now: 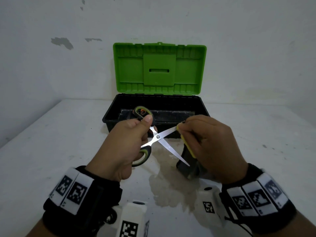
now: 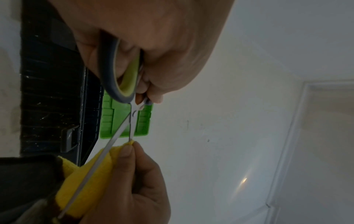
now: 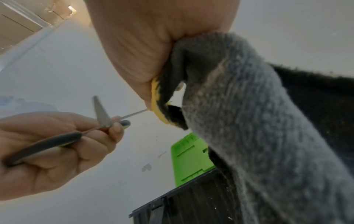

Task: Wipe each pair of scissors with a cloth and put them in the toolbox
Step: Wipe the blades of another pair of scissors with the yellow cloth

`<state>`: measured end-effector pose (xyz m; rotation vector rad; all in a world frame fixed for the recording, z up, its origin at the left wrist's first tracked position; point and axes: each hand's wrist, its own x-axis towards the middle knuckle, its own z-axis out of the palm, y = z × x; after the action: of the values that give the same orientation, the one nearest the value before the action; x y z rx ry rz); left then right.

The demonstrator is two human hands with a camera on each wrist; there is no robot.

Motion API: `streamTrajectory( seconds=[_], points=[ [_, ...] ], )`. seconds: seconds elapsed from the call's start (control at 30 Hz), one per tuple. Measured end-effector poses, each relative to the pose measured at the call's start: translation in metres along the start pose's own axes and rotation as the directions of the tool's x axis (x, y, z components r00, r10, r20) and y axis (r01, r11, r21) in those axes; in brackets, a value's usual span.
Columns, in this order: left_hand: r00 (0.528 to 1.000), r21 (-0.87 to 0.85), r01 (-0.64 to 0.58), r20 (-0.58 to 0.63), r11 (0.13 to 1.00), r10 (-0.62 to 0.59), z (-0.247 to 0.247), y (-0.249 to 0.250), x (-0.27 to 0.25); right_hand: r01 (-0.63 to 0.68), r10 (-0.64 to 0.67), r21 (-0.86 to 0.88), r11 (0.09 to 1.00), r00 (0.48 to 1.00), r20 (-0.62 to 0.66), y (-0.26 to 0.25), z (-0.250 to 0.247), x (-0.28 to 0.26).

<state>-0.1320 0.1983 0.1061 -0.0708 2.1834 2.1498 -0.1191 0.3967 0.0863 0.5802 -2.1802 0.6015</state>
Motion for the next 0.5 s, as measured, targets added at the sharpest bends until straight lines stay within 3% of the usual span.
streamTrajectory(
  seconds=[0.17, 0.33, 0.4, 0.5],
  points=[
    [1.000, -0.078, 0.009, 0.004, 0.997, -0.009, 0.000, -0.003, 0.001, -0.058, 0.057, -0.015, 0.998, 0.997, -0.043, 0.013, -0.007, 0.003],
    [0.999, -0.055, -0.027, -0.032, 0.998, 0.025, -0.004, -0.006, 0.004, -0.242, 0.243, 0.027, 0.970, 0.968, -0.068, 0.010, -0.019, 0.008],
    [0.995, 0.021, -0.085, -0.052, 0.996, 0.086, -0.001, -0.008, 0.003, -0.221, 0.225, 0.067, 0.973, 0.973, -0.057, -0.004, -0.018, 0.011],
    [0.977, 0.118, -0.201, -0.046, 0.972, 0.208, 0.007, -0.007, -0.001, -0.114, 0.110, 0.048, 0.992, 0.991, 0.072, -0.026, -0.003, 0.015]
  ],
)
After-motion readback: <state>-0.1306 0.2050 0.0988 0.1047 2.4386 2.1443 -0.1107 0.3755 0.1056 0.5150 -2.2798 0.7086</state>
